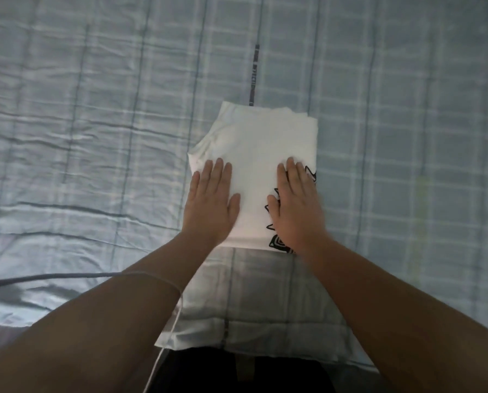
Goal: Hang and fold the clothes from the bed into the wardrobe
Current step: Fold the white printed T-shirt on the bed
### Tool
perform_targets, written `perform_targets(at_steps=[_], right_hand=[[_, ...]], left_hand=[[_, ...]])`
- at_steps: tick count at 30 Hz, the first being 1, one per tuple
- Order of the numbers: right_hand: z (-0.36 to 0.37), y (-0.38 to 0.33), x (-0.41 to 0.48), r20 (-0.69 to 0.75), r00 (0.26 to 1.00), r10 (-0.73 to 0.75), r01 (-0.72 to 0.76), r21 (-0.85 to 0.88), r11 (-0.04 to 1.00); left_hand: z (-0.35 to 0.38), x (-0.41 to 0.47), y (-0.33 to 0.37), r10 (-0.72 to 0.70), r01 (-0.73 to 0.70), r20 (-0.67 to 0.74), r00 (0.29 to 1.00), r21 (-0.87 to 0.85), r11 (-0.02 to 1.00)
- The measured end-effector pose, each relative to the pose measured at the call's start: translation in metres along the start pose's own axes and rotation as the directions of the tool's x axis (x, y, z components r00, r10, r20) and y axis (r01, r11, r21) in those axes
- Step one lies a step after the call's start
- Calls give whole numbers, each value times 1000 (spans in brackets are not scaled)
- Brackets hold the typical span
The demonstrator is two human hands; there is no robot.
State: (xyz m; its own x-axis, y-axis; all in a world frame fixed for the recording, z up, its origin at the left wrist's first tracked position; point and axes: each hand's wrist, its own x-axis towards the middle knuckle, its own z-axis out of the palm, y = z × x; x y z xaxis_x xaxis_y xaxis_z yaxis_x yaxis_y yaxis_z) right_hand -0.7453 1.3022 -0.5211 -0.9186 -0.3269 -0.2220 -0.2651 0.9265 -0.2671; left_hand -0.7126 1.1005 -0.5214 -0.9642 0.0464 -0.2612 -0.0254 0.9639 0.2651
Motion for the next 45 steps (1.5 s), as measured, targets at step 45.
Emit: perform_targets(at_steps=[45], right_hand=[[-28,8,-32,216,950,-226,252,-100,963]], left_hand=[[-25,-11,-13,391,-407,170,904,69,911]])
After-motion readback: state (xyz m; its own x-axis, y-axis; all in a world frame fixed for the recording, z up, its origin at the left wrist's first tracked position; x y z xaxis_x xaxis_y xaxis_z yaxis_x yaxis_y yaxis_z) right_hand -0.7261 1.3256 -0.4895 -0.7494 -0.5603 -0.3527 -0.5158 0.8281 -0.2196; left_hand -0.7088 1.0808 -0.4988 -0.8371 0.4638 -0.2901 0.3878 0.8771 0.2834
